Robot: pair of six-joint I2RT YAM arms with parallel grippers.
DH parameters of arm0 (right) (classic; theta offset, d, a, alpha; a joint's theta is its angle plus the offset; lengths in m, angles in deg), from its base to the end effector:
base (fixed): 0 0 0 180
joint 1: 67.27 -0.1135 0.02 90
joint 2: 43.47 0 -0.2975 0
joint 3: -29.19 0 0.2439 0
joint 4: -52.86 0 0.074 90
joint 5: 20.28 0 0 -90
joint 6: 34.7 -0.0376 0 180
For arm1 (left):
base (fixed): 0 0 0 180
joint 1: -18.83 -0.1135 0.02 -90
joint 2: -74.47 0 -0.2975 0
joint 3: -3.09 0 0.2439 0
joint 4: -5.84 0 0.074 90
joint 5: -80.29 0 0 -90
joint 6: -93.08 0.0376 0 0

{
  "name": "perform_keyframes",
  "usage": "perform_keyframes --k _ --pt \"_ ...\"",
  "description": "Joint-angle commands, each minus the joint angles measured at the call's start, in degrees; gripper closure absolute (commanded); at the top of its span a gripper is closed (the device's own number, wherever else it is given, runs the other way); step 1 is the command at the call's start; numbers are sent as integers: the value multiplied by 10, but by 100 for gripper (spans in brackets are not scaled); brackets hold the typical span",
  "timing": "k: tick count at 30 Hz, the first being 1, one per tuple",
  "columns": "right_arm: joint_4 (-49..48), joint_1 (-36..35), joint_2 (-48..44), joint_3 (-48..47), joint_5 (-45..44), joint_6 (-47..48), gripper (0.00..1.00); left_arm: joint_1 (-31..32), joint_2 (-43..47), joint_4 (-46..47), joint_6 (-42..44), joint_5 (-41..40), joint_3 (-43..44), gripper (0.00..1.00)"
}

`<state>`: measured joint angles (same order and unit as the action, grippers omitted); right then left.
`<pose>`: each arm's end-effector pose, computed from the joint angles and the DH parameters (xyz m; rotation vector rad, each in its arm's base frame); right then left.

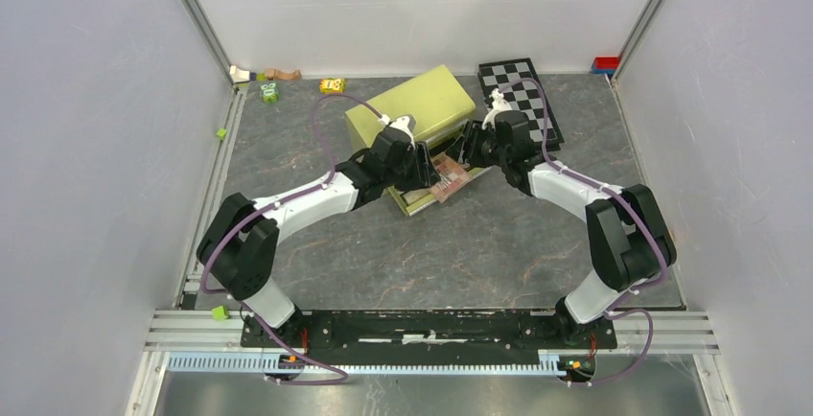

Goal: Organize the makeup
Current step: Place the makeup in the drawer.

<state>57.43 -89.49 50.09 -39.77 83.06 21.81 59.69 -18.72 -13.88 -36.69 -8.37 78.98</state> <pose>0.3270 0.1430 0.2550 0.0648 2.1732 0.8192 0.2706 -0.2352 0.2708 0.0358 2.3367 -0.7744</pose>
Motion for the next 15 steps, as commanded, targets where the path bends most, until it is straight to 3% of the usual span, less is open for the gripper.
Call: perform_keyframes --k 1,9,15 --pt "17 13 -27 -23 -13 31 47 -30 37 -2 25 -51 15 42" --pt "80 22 -104 22 -62 59 47 -31 90 -15 84 -4 22 39" --pt "93 23 -146 67 -30 83 47 -13 113 -70 152 76 59 39"
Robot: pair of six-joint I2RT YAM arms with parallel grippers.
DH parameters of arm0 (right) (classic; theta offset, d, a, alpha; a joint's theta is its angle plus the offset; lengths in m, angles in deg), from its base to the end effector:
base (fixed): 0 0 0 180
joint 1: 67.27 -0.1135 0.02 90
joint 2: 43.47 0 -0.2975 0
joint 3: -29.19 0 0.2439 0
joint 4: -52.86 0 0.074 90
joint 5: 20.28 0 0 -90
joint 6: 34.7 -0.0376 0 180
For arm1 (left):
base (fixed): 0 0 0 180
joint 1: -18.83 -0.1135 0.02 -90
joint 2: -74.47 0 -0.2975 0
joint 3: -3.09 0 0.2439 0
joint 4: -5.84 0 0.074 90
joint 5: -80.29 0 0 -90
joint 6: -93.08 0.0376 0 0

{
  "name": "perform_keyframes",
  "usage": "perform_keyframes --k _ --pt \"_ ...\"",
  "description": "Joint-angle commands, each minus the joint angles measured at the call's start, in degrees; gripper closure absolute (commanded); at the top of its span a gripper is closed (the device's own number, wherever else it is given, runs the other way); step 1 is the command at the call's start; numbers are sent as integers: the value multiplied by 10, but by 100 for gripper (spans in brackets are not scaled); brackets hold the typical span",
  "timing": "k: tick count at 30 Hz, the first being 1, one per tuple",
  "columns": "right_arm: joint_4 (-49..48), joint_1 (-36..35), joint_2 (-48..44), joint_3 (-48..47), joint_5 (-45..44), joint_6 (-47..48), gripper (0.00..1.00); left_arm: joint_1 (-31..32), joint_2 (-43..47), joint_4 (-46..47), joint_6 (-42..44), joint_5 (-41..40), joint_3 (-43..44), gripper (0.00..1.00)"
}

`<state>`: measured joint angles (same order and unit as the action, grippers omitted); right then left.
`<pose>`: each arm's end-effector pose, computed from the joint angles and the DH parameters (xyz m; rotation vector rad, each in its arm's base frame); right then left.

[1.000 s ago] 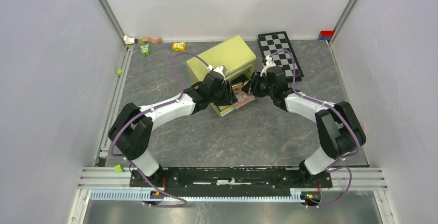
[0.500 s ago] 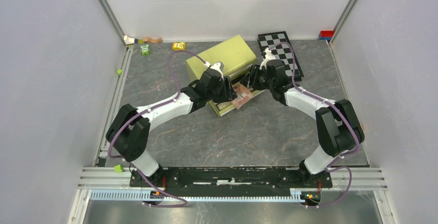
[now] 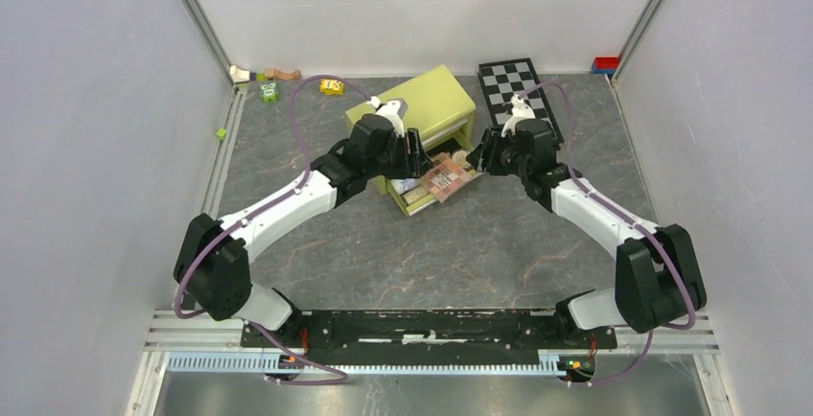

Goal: Organize the makeup
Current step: Place the makeup in the drawer.

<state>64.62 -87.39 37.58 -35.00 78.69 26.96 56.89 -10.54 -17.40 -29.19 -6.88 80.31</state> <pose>0.2841 0.1103 0.2834 0.0538 2.1344 0.6721 0.2598 -0.2057 0.3193 0.1426 2.2075 -0.7650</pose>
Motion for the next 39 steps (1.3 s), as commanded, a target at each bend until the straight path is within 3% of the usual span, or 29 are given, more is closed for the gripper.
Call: perform_keyframes --k 1,4,8,18,25,31,39 --pt "23 1 -24 23 17 37 47 18 33 -51 88 68 57 39" --pt "24 2 -36 41 23 44 47 22 44 -79 109 67 84 39" --pt "20 1 -43 62 29 47 47 7 29 -130 148 -10 154 39" --pt "20 1 -61 91 31 50 46 -118 -113 -181 181 -76 344 34" --pt "10 1 -76 112 41 41 45 -190 -222 -161 207 4 443 30" --pt "11 1 -71 112 59 49 46 -206 -291 -170 248 43 517 28" --pt "6 1 -56 108 74 59 45 -206 -315 -194 287 118 522 28"
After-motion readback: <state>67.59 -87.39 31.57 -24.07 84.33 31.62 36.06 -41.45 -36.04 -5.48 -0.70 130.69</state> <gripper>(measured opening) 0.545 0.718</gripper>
